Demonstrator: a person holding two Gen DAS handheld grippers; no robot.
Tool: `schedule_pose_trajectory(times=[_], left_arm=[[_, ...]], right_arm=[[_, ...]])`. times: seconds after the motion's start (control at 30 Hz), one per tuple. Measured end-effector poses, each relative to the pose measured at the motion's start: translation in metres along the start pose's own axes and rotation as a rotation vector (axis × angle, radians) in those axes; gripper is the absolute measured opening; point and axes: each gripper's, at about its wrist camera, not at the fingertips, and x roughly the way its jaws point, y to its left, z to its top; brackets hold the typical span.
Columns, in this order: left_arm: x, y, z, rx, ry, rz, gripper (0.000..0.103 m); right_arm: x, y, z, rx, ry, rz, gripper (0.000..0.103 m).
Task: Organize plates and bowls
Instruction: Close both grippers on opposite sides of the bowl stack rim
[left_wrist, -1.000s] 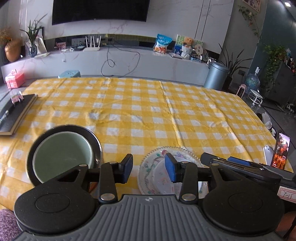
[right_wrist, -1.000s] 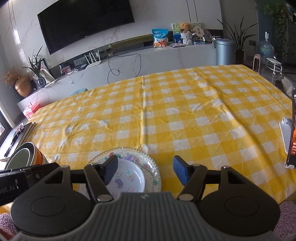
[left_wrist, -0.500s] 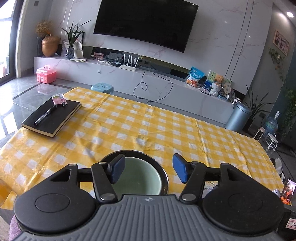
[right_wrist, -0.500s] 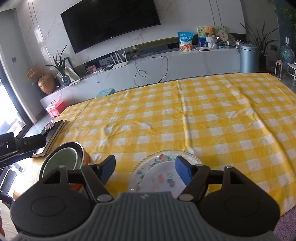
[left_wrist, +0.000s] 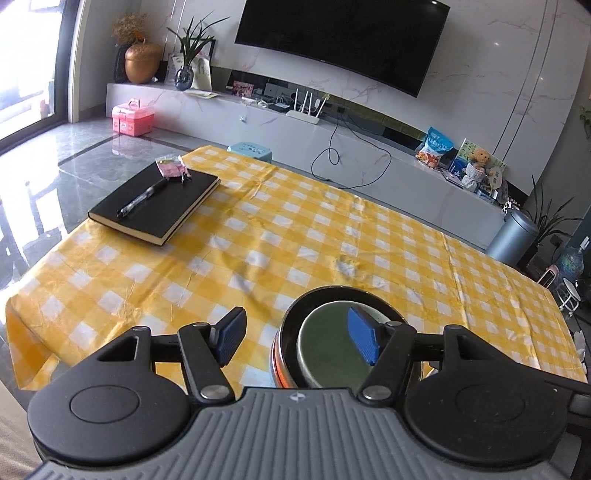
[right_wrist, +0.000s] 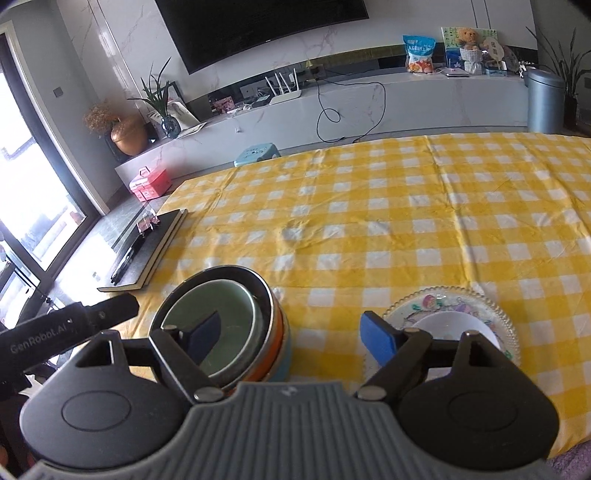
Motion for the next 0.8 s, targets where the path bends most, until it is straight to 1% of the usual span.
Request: schedule_pose_trajectory(times=[0.07,0.2,0.37,0.47,0.53,0.7,0.77,0.8], left_arm=[[0.006,0.007,-0.001,-0.039,0.027,-0.016,0.074],[0.019,0.02,-0.004,-0.101,0.081,-0.049,0.074],[0.035,0.034,-0.01,-0.174,0.143,-0.061,0.074],[0.046,0.04,-0.014,-0.222,0.184,-0.097,0.074],[0.052,0.042,-0.017,-0.248,0.204,-0.12,0.074],[0.064,0.042,-0.021,-0.259,0.237,-0.13,0.069],[0.068,0.043,-0.021,-0.273,0.251,-0.14,0.068],[0.07,0.043,-0.021,-0.278,0.255,-0.144,0.066]], right_arm=[[0.006,0.006,0.001,-0.003,0.015,0.014,0.081],[0.022,0.013,0.001,0.002,0.068,0.015,0.081],[0.046,0.012,0.0,0.034,0.139,0.012,0.076],[0.06,0.009,-0.002,0.063,0.173,0.011,0.075],[0.068,0.006,-0.003,0.085,0.197,0.021,0.071],[0.082,-0.002,-0.005,0.13,0.237,0.039,0.063],[0.087,-0.005,-0.005,0.151,0.247,0.052,0.061],[0.088,-0.007,-0.005,0.163,0.255,0.062,0.059]])
